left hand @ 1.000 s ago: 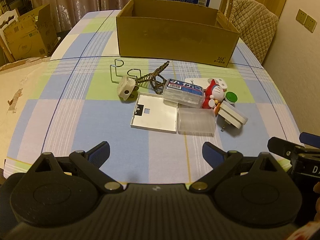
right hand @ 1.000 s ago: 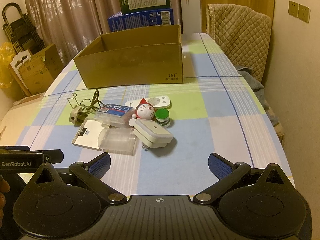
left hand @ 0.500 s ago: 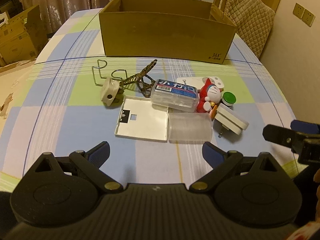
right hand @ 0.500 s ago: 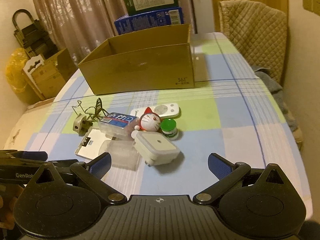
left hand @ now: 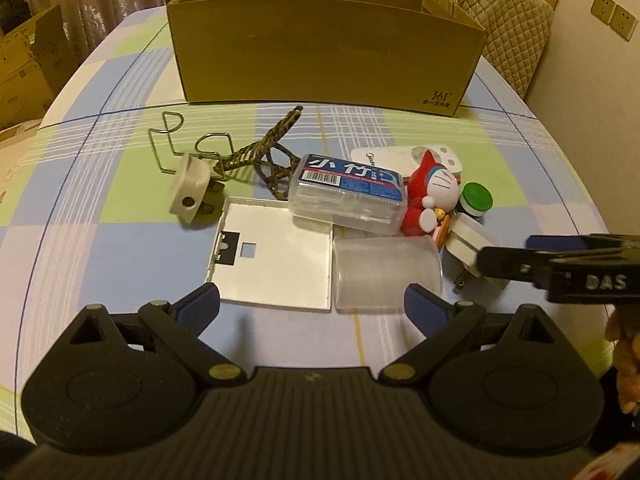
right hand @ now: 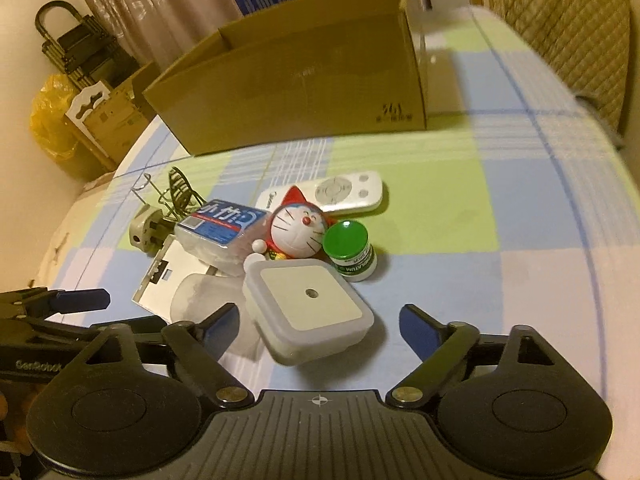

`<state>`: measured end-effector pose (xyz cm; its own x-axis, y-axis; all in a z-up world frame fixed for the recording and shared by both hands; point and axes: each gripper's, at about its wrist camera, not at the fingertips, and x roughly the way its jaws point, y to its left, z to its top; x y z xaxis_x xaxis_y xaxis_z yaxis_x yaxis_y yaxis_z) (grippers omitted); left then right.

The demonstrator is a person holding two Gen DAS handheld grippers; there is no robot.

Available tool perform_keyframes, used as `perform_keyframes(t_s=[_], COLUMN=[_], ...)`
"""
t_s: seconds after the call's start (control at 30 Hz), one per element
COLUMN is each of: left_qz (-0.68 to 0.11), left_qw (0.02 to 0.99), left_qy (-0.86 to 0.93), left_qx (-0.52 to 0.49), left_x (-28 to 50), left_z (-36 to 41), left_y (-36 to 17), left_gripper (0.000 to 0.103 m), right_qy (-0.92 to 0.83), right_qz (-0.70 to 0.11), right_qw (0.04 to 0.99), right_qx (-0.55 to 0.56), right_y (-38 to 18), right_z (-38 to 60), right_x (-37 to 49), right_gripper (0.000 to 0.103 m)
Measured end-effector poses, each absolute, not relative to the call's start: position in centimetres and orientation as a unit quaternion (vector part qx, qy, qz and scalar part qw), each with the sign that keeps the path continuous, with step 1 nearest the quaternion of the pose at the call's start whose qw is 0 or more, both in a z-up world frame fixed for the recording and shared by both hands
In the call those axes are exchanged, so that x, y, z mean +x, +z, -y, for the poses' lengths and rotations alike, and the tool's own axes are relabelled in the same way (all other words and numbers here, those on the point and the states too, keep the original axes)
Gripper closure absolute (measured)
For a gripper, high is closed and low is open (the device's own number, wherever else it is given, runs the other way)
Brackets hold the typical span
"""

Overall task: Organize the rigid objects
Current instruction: 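Move the right tool to the white square night-light plug while the left tool approaches the clear plastic case, then grasp the night-light with the right tool while the left tool grasps the clear case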

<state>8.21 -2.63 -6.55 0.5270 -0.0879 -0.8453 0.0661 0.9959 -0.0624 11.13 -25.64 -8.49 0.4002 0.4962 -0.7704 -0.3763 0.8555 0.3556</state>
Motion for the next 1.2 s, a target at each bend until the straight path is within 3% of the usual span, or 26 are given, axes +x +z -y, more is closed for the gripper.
perform_keyframes(t_s=[0.5,0.93,1.2], left_qz=[-0.485,-0.448,-0.449], left_qw=[0.873,0.889,0.889], left_qy=[-0.058,-0.089,-0.087], left_qx=[-0.022,-0.008,0.01], left_x=[8.4,8.9,9.2], left_z=[2.4,6.0,6.9], left_y=[-7.4,-8.1,-9.4], left_gripper=[0.006,0.008,0.02], right_qy=[0.276,0.195,0.19], right_qz=[-0.467,-0.435,-0.437], right_qw=[0.836,0.878,0.879], right_qx=[0.08,0.034,0.038], right_y=[-8.9,-7.0,-7.2], right_z=[25.4,27.4,27.5], right_x=[11.4,8.9,9.0], right_gripper=[0.04,0.04,0.04])
